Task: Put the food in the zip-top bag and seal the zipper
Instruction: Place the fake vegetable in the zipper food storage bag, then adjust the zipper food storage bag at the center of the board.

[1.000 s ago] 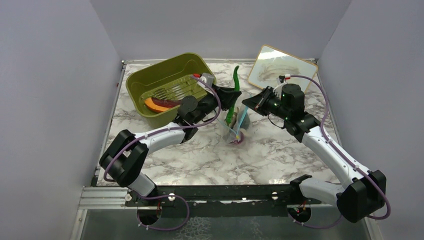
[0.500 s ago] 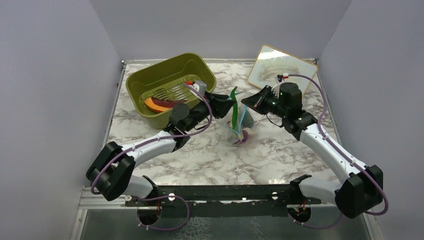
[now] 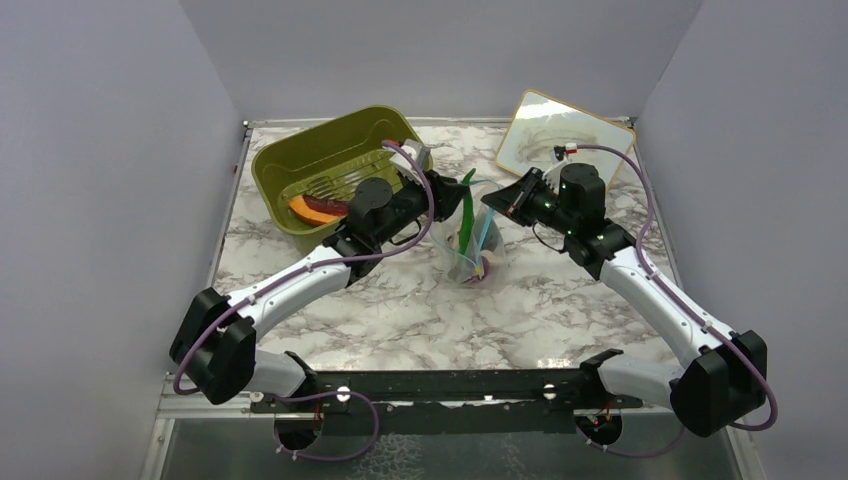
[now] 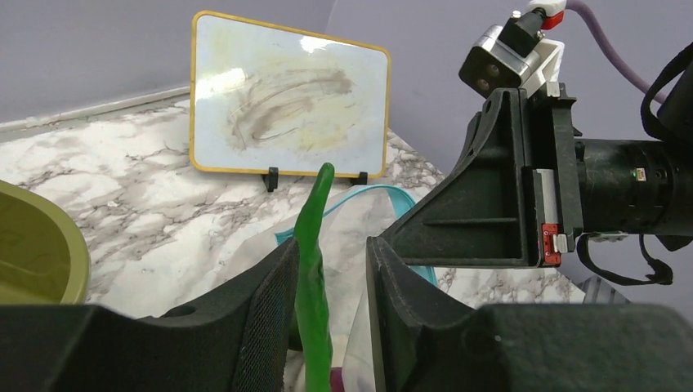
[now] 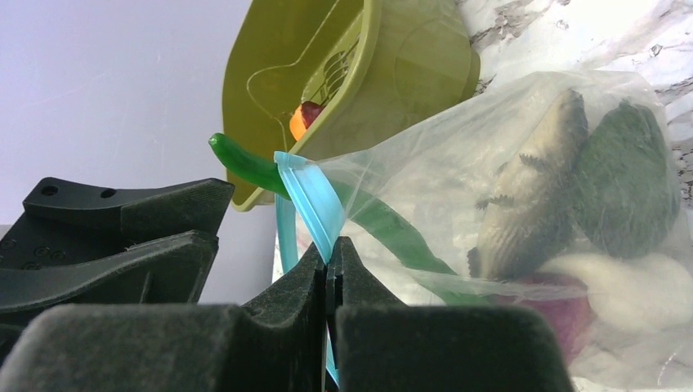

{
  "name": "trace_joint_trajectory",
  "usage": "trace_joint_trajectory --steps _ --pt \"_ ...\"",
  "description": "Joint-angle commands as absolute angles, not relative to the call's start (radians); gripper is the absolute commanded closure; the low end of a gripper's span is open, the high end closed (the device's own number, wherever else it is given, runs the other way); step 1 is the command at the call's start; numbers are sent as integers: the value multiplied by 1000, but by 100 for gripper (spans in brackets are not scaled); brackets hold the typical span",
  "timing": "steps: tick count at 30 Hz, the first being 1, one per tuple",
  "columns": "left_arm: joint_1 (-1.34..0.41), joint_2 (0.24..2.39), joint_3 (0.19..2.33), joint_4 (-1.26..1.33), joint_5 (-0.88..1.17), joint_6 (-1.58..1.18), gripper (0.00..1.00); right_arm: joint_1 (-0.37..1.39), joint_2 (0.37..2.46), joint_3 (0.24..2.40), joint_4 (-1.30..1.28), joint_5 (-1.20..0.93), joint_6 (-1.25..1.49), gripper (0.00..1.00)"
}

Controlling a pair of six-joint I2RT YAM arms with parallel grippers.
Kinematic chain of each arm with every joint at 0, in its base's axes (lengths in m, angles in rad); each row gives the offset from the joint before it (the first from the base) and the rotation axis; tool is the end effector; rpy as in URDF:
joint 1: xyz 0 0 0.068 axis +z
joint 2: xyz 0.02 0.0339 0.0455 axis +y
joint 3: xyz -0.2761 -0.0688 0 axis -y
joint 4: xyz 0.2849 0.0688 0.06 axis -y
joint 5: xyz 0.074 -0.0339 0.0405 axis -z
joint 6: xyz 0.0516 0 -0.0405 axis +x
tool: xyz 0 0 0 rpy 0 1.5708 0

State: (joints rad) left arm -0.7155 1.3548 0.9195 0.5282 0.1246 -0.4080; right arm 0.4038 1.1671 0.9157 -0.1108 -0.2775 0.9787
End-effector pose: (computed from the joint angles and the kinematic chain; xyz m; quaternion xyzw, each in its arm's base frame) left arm 0.2744 -0.2470 0.3291 0.1484 0.6572 -0.4285 0.6020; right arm 0.2869 0.1380 0.3108 0.1557 0.8038 0.4464 0.3610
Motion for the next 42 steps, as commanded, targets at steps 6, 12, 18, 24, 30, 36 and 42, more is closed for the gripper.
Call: trace_joint_trajectory --steps 6,12,18,24,30,36,42 --pt "-726 1323 946 414 158 -455 62 399 1159 957 -49 -287 970 99" --pt "-733 1349 954 414 177 -504 60 398 1161 958 -50 -284 969 99" --pt "-735 1380 965 385 124 -576 60 398 1149 959 -57 -261 966 99" --pt "-735 1439 974 376 62 -559 54 399 1139 954 -46 -265 973 99" --pt "-748 1522 1014 381 85 -519 51 399 1142 949 -35 -272 976 99" --pt "-762 1565 1028 402 63 -490 67 398 1150 934 -18 -278 985 99" --pt "-763 1480 1036 301 56 -516 100 399 1153 934 -19 -243 976 99"
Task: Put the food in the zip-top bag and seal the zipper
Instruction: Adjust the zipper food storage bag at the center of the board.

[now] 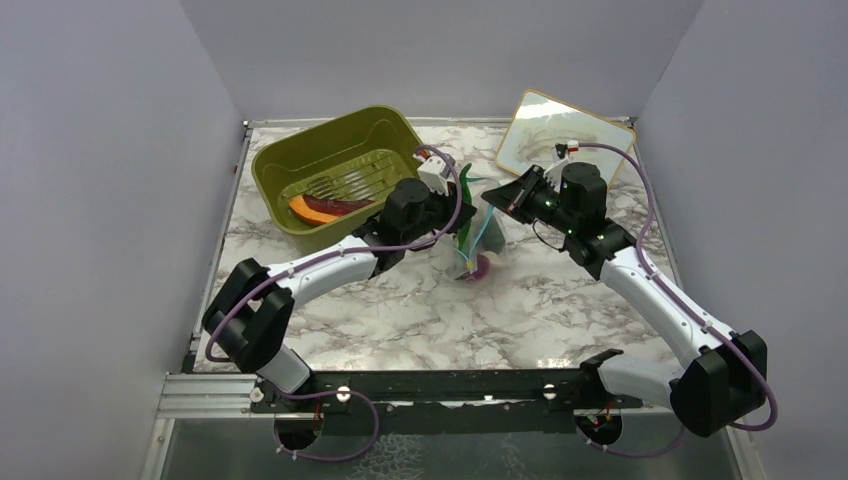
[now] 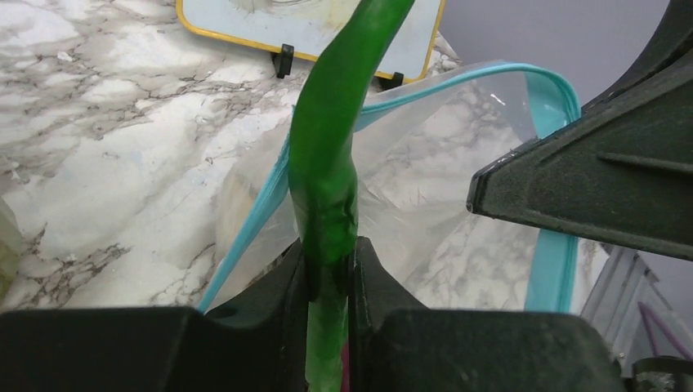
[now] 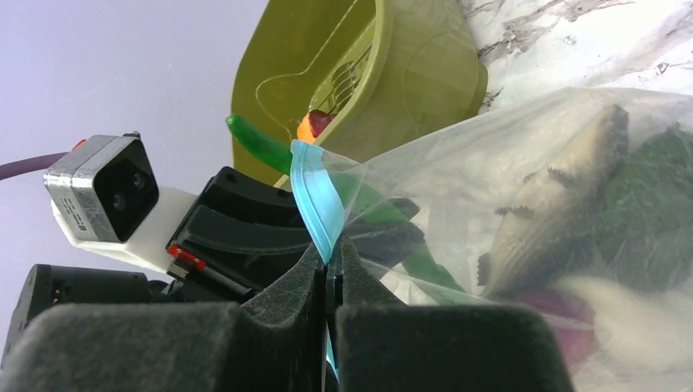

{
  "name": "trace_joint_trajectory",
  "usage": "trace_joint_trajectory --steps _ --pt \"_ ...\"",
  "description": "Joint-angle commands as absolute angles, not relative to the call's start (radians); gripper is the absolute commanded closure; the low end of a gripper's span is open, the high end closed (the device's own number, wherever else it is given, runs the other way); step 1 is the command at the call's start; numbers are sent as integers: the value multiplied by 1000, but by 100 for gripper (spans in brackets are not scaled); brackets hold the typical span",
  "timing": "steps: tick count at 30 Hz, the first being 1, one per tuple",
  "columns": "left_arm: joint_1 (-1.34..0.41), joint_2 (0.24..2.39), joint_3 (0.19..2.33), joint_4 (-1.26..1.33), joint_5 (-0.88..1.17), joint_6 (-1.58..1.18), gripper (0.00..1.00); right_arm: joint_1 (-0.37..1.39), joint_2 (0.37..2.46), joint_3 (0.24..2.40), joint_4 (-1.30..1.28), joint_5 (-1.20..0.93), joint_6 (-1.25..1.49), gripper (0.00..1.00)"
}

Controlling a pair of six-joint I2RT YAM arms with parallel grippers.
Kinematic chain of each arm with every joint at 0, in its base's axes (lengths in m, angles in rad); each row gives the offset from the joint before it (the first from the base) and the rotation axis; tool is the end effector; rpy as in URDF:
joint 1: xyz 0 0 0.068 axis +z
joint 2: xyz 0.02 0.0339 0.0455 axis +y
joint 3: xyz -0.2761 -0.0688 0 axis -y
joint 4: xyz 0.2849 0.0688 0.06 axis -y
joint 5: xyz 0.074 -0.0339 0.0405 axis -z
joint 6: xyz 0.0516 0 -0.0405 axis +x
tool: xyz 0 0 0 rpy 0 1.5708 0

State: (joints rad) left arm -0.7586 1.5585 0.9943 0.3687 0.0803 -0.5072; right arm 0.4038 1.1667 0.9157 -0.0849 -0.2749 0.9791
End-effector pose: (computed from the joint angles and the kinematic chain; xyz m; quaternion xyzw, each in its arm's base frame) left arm 0.2965 -0.2868 0.2636 0.1221 0.7628 -0.4001 0.4930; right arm 0.2879 0.1382 0.3140 0.1531 0.7970 0.4518 0.3705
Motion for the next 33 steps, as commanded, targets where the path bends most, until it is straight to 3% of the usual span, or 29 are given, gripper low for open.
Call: trace_joint_trajectory --steps 1,13,33 --pt "-763 1470 1044 273 66 -525 100 399 1153 933 -21 -231 972 99" --pt "-785 1534 1057 111 195 -519 100 399 1188 965 -17 -177 942 99" --pt "-792 1688 1198 -164 158 -455 100 398 1146 948 43 -246 820 99"
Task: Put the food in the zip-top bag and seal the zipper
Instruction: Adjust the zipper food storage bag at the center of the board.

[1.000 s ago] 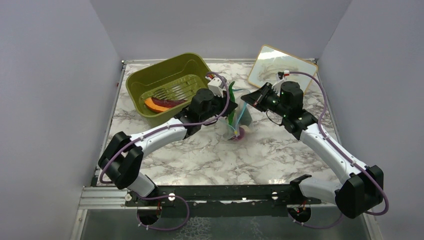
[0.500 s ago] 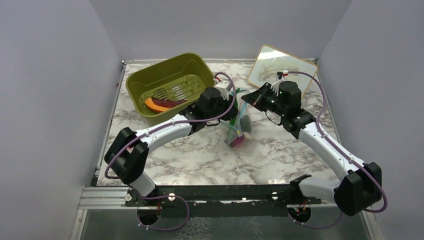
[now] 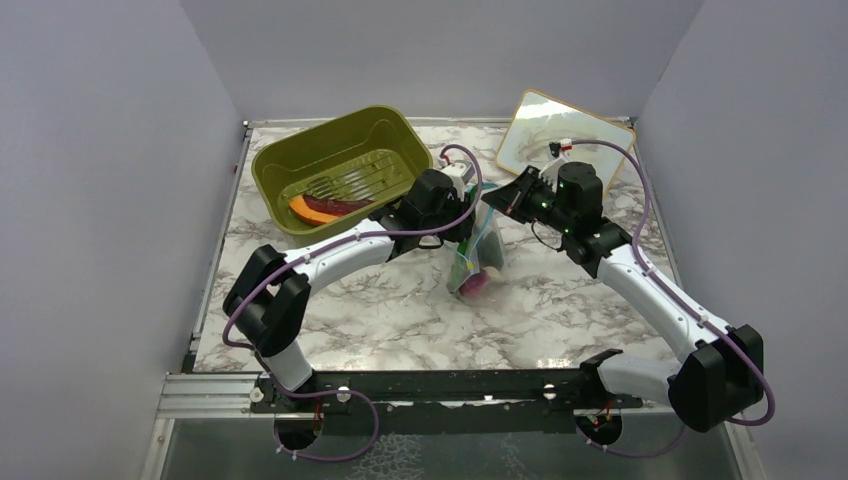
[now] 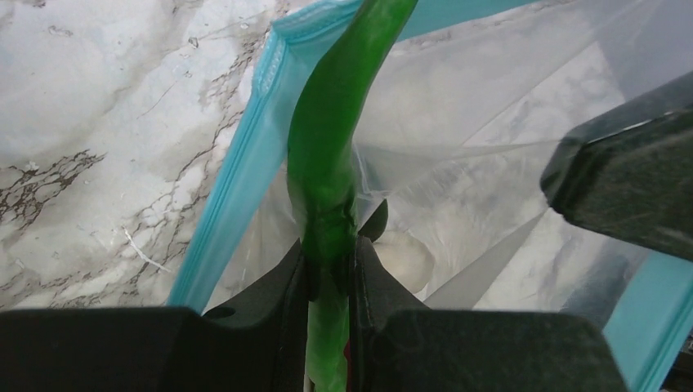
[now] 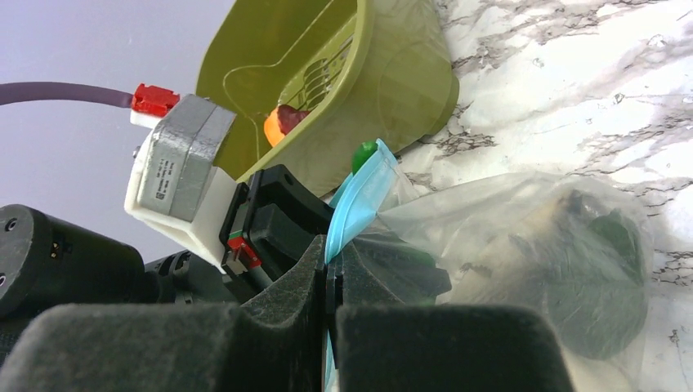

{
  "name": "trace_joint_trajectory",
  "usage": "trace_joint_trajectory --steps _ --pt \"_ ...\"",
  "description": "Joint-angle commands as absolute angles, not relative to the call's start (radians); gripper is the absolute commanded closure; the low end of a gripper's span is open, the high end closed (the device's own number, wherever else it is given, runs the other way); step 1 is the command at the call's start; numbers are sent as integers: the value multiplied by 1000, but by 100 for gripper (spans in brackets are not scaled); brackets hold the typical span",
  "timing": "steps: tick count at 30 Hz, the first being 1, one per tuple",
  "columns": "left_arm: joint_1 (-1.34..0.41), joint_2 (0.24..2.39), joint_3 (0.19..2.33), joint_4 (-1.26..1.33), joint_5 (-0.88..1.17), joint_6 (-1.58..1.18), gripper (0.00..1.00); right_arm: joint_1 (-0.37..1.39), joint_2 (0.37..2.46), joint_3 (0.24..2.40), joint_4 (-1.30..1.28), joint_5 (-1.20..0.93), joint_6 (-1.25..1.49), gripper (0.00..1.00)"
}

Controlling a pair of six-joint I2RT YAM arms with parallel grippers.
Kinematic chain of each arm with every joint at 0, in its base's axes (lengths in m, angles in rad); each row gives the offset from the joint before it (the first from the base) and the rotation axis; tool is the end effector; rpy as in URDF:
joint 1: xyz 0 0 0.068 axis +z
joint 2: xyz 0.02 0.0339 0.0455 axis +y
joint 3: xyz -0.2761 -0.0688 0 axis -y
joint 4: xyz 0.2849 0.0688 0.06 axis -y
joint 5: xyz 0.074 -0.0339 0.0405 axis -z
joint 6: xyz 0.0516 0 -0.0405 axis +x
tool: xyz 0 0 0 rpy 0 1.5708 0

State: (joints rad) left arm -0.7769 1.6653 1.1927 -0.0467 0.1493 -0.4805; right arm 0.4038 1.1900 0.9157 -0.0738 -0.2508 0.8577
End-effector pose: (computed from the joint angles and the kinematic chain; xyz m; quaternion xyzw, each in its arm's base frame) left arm 0.3052 -0.3108 0.2501 0.1644 0.8476 -0.3465 0.3668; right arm 0.2933 0.1393 0.3081 0.1129 0.8078 0.4186 0.3995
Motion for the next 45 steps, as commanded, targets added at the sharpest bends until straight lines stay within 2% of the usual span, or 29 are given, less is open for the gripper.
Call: trace_joint_trajectory --steps 1,6,8,14,20,23,32,39,45 --pt "-792 1684 1197 -168 159 -452 100 398 1142 949 35 -233 814 99" --pt "-792 1654 1205 -175 179 -440 100 398 1143 964 -66 -137 772 99" --pt "-792 1651 1205 -170 192 -438 100 398 1147 966 -107 -108 763 95" --pt "-793 1646 1195 -148 236 -441 100 398 1168 966 -177 -101 731 93" --pt "-793 1628 1194 -146 244 -436 100 398 1194 1020 -261 -64 687 79" --pt "-793 1624 1185 -142 247 -441 100 399 1217 1064 -308 -47 650 76" --pt "-796 1600 1176 -128 245 -438 100 398 1334 1226 -503 -53 505 72" --pt "-798 1610 1172 -127 244 -437 100 398 1310 1219 -450 -140 518 72" --pt "-799 1608 1171 -128 236 -431 100 398 1291 1259 -489 -130 524 70"
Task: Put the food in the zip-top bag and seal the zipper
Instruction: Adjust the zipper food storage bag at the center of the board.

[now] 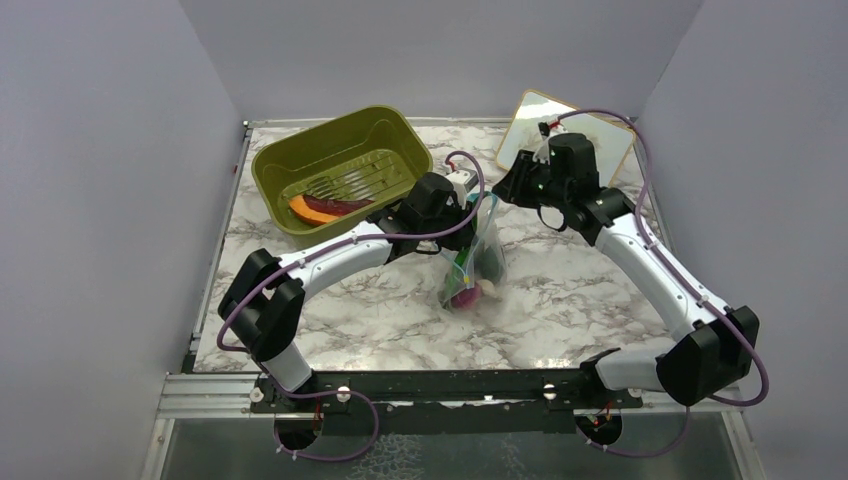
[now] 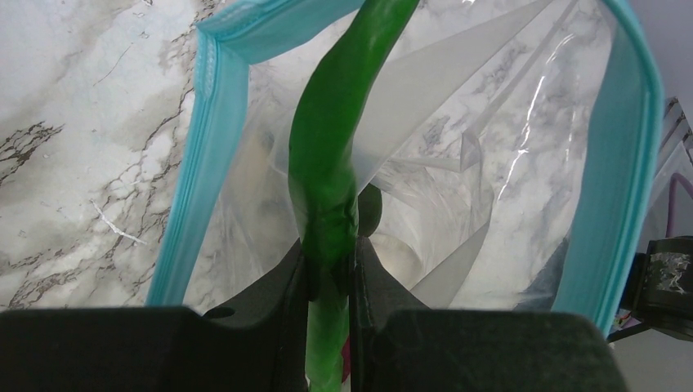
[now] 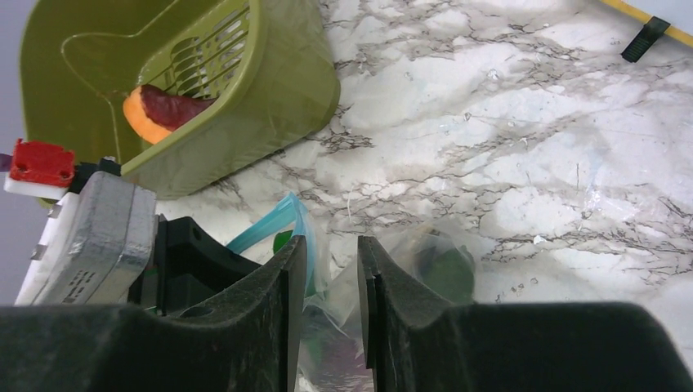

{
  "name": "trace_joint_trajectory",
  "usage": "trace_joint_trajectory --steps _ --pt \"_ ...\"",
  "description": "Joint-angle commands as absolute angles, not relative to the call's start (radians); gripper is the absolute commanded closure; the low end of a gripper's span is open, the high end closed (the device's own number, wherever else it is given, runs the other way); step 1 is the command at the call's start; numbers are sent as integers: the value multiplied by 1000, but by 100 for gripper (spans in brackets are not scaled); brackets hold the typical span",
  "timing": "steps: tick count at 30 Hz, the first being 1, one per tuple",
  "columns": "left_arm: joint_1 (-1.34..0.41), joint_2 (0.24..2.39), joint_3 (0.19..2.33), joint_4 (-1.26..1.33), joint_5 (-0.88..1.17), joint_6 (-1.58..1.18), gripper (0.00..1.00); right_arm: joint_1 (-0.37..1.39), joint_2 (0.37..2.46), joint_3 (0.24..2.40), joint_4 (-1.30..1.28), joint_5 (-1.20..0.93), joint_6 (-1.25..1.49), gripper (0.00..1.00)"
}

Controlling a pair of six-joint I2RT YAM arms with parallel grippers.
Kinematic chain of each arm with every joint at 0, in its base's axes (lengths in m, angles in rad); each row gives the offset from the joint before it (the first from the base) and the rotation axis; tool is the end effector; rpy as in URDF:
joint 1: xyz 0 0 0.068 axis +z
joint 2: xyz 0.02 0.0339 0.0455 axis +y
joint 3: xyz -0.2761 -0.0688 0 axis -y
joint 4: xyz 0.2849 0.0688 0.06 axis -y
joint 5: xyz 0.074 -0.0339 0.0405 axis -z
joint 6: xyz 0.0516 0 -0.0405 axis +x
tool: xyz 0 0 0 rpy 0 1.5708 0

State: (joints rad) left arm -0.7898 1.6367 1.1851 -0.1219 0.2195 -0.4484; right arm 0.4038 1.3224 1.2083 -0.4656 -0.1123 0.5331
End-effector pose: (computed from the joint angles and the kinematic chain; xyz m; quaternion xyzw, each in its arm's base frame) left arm 0.2913 -0.3099 0.2512 0.1999 0.8514 -0.3542 0.3313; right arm 0.3166 0.1416 0.3397 0.0301 0.8782 0.2584 0.4013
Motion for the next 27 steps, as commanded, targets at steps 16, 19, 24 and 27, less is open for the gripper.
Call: trace_joint_trajectory --steps 16,19,24,27 --pt "-800 1606 1178 -128 231 -423 99 407 1369 1338 -630 -167 476 63" --pt "-799 1606 1179 -127 229 -424 99 413 1397 1348 -657 -166 462 63" --pt "-801 1605 1180 -128 229 -423 99 416 1402 1349 -651 -129 453 86" --pt "-800 1598 1178 -127 233 -423 99 416 1383 1342 -610 -119 447 99"
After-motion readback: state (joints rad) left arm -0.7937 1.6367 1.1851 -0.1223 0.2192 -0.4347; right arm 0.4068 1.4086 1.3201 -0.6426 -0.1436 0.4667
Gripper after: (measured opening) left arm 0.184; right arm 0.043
